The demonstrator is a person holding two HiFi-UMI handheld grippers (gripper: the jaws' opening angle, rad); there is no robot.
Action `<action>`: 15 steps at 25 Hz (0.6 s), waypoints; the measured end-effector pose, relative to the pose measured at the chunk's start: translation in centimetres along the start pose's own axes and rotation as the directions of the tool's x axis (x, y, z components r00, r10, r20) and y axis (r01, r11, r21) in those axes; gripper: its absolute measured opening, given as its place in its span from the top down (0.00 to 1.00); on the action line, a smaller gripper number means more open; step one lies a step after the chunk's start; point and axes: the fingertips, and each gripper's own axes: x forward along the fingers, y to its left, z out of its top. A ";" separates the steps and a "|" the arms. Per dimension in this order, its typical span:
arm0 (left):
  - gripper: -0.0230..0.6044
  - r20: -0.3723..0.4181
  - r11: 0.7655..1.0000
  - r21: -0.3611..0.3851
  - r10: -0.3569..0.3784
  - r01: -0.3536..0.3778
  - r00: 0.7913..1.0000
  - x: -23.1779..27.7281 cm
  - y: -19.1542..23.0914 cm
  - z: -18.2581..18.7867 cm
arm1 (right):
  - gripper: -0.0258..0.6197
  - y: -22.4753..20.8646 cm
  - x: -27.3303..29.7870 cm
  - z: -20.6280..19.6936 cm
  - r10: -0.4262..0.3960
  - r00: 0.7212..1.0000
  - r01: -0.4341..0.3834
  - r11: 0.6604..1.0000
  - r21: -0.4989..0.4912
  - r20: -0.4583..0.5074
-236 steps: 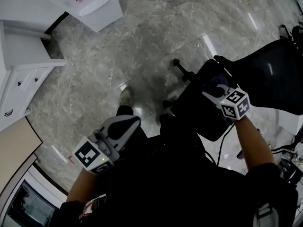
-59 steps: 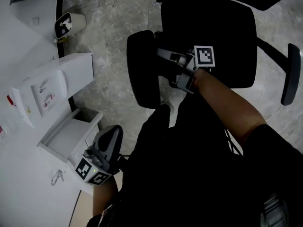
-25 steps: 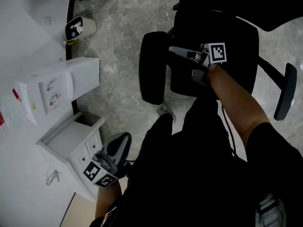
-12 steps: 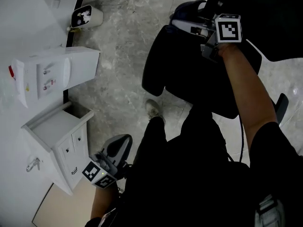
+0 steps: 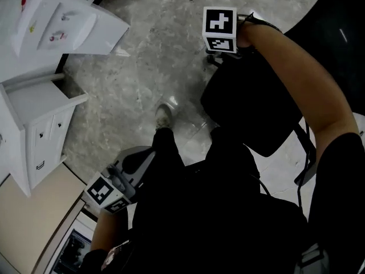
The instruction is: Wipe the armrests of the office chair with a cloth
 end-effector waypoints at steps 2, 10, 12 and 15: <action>0.97 0.044 1.000 -0.017 0.015 -0.015 0.999 -2.0 0.6 -0.3 | 0.86 1.9 1.7 0.7 0.077 0.987 -0.081 0.996 -0.026 -0.143; 0.97 0.219 0.996 -0.086 0.057 -0.039 0.974 -8.7 3.3 -3.4 | 0.87 11.8 5.5 6.1 0.163 0.942 -0.212 0.967 -0.141 -0.295; 0.97 0.253 0.994 -0.106 0.064 -0.038 0.965 -9.9 3.9 -3.9 | 0.87 13.5 5.4 7.1 0.137 0.946 -0.196 0.964 -0.181 -0.294; 0.97 0.286 0.991 -0.127 0.068 -0.033 0.956 -11.2 5.0 -4.5 | 0.87 15.9 5.3 7.7 0.074 0.949 -0.165 0.946 -0.280 -0.308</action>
